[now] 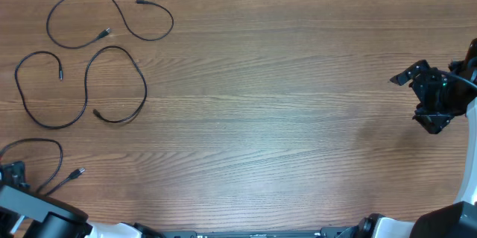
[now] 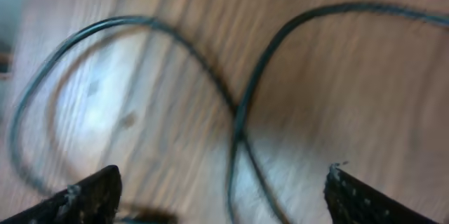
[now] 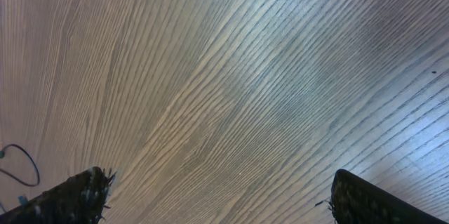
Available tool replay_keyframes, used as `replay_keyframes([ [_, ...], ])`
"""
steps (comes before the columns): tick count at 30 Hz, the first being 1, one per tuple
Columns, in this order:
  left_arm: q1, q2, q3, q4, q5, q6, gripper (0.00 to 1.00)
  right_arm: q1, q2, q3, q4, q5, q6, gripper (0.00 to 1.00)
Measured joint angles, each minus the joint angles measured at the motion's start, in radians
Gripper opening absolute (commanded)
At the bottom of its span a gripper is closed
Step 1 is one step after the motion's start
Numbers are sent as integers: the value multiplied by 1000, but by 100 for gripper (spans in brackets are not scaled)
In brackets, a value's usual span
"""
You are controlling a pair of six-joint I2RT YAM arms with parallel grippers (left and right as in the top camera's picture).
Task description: Untangle cables
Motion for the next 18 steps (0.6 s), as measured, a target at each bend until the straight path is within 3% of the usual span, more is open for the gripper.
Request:
replay_keyframes([
  [10,0,104,-9,89,103,35,84,0,0,0,0,0,0,100],
  [14,0,160,-6,107,111,37,63,0,0,0,-1,0,0,100],
  [18,1,171,-1,125,98,42,34,0,0,0,0,0,0,100],
])
